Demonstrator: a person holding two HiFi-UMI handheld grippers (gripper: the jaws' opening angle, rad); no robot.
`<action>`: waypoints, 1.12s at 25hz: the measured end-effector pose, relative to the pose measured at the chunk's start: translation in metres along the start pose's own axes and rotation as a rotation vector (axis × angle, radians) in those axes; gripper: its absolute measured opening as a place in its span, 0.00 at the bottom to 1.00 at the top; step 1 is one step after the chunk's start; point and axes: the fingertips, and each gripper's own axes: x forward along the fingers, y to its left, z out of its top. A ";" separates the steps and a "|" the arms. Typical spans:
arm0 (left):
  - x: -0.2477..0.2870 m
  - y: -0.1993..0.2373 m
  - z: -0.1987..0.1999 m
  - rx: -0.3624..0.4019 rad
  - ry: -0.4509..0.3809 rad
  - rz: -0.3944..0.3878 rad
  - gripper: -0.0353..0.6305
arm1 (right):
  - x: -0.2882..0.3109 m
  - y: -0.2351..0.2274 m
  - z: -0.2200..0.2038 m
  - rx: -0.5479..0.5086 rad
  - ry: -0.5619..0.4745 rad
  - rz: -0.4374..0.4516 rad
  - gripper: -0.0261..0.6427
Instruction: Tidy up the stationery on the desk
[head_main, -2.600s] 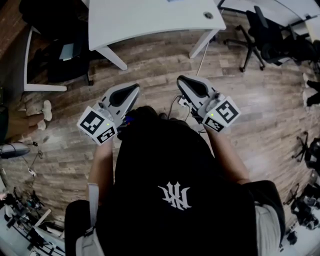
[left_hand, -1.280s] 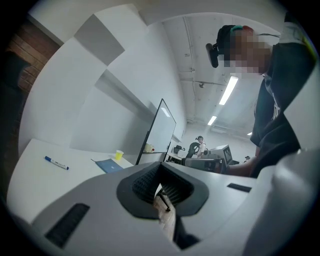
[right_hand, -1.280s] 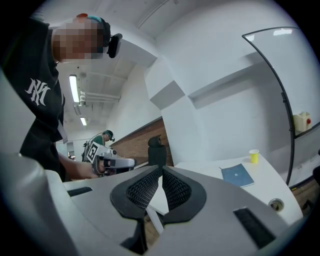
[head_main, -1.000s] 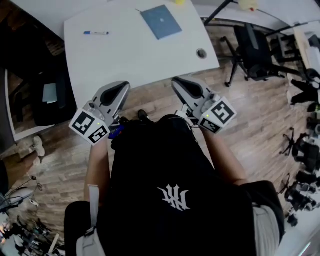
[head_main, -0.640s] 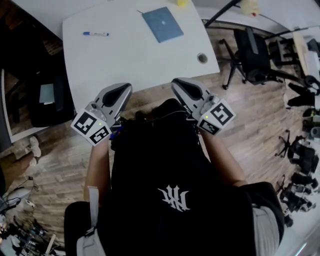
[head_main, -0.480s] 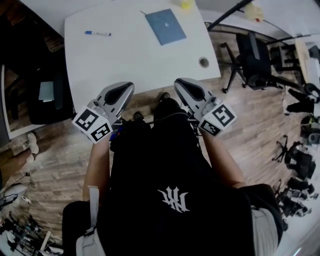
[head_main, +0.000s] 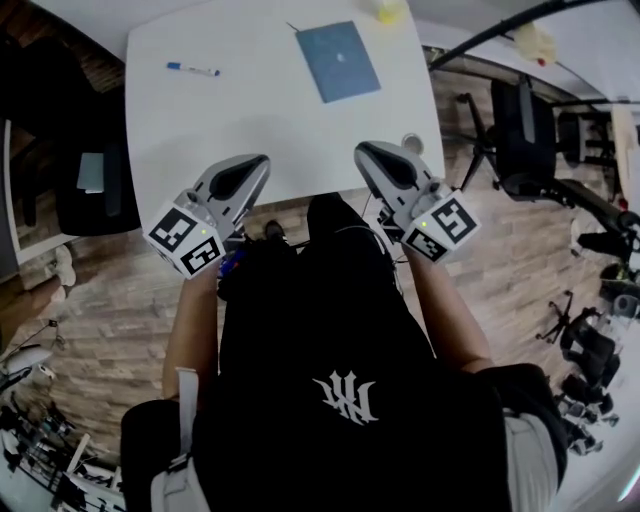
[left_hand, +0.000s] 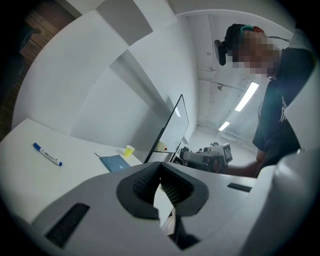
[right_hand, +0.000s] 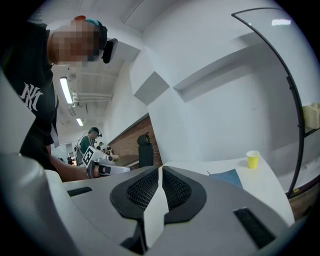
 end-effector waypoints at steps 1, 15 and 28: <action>0.008 0.004 0.002 -0.003 0.005 0.011 0.06 | 0.001 -0.011 0.002 0.002 0.003 0.004 0.11; 0.115 0.064 0.003 -0.100 0.052 0.164 0.06 | 0.026 -0.162 0.009 0.005 0.136 0.019 0.11; 0.180 0.126 -0.007 -0.174 0.086 0.269 0.10 | 0.085 -0.248 -0.017 0.001 0.267 0.051 0.11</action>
